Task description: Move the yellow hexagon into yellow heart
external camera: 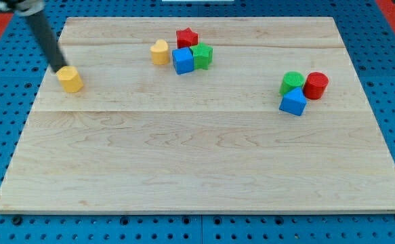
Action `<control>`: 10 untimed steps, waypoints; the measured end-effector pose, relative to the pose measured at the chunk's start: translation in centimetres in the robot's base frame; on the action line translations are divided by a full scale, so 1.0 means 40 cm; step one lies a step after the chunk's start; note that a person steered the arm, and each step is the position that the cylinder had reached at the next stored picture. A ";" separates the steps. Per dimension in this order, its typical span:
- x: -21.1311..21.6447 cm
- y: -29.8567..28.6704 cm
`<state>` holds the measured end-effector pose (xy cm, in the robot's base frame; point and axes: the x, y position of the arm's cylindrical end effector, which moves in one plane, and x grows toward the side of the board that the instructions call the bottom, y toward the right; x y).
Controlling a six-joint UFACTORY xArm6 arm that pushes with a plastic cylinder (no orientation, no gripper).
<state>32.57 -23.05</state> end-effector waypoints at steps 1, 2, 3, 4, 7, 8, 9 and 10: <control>0.036 0.068; 0.028 -0.122; 0.081 -0.181; 0.162 -0.081; 0.170 0.211; 0.125 0.229; 0.085 0.246; 0.081 0.271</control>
<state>35.82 -12.22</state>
